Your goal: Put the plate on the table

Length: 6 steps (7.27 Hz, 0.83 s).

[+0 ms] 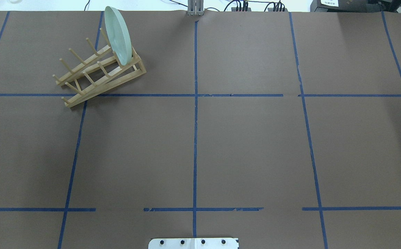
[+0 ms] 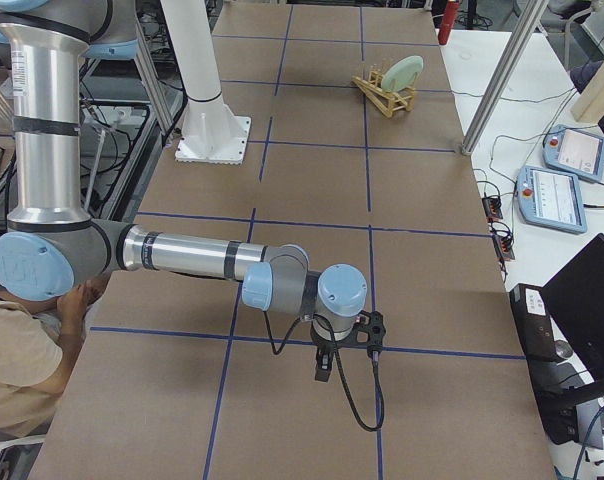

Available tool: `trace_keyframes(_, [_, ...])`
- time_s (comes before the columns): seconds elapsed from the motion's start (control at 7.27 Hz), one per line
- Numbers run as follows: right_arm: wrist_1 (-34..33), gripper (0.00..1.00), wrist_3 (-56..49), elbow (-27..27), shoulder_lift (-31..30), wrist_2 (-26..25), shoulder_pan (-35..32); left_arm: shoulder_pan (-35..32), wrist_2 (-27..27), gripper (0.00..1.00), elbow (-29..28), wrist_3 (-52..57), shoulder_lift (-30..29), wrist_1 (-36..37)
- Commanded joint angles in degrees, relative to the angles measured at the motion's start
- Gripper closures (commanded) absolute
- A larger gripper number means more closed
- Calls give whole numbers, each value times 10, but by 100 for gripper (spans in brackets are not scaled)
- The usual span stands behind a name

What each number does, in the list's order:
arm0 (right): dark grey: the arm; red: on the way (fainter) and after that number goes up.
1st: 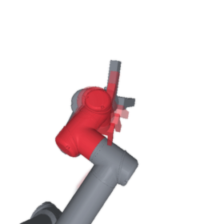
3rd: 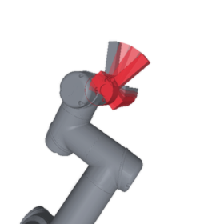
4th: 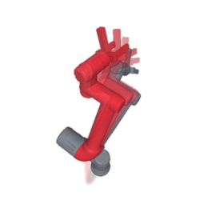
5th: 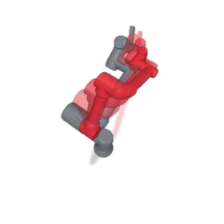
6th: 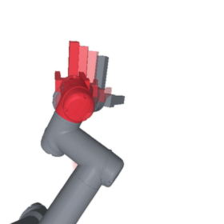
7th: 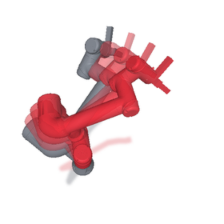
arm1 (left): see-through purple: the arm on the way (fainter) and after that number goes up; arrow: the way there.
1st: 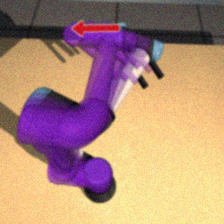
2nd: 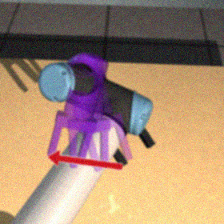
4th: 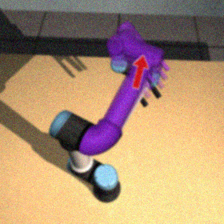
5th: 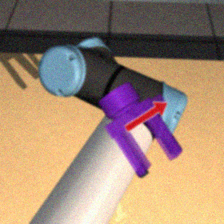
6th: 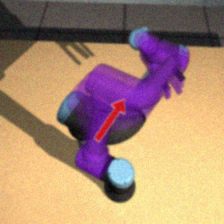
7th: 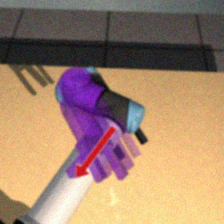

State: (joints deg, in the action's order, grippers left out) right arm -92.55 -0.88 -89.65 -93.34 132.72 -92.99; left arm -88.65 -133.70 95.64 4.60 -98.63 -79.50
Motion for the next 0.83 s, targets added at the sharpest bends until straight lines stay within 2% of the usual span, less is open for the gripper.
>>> trace_keyframes(0.0, [0, 0, 0, 0, 0, 0, 0, 1, 1, 0, 2, -5, -2, -2])
trace_keyframes(0.55, [0, 0, 0, 0, 0, 0, 0, -1, 3, 0, 0, -4, 13, -16])
trace_keyframes(0.69, [0, 0, 0, 0, 0, 0, 0, 1, -1, 0, -3, -2, 20, -46])
